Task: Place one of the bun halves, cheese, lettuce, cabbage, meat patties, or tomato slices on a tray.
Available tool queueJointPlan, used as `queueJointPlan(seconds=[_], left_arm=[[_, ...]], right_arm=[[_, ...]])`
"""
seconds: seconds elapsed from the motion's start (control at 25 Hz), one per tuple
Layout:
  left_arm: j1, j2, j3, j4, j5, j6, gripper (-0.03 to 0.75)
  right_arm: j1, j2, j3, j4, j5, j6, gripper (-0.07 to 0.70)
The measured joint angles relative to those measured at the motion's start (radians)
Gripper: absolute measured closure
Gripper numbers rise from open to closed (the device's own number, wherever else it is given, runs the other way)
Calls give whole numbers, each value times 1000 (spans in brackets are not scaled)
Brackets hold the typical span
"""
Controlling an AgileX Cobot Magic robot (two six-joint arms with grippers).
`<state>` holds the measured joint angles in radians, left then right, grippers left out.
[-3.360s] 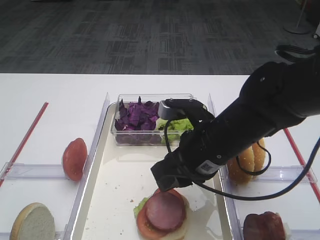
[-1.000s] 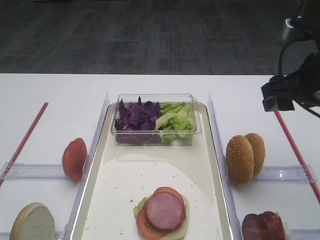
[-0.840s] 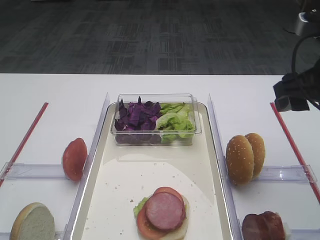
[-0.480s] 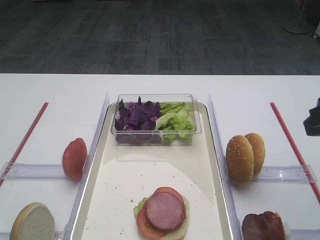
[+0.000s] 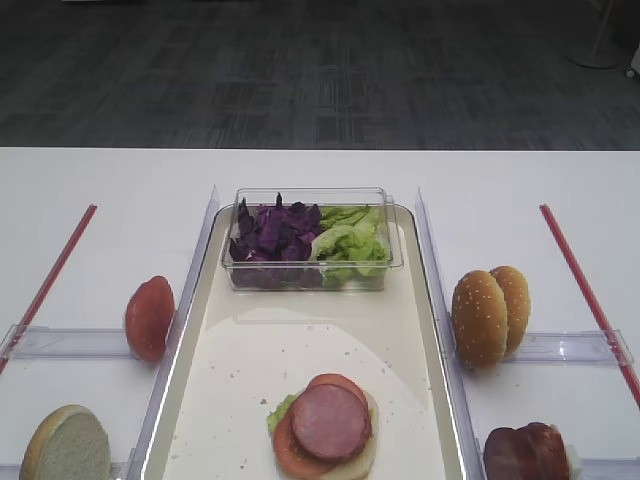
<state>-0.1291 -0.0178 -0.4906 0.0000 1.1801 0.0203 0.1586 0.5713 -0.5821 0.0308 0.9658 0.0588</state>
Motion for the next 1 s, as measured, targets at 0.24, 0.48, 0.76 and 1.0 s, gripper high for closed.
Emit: queueJointPlan(seconds=[0.24,0.48,0.76,1.0], left_arm=[[0,0,0,0,0,0,333],[0,0,0,0,0,0,333],[0,0,0,0,0,0,333],[0,0,0,0,0,0,333]], right_arm=[[0,-210,64,-22,67,23,59],[0,-326,82,-41,109,26,59],[0,-337,94,-50,140,26,59],[0,-339,102,-52,146,22,59]])
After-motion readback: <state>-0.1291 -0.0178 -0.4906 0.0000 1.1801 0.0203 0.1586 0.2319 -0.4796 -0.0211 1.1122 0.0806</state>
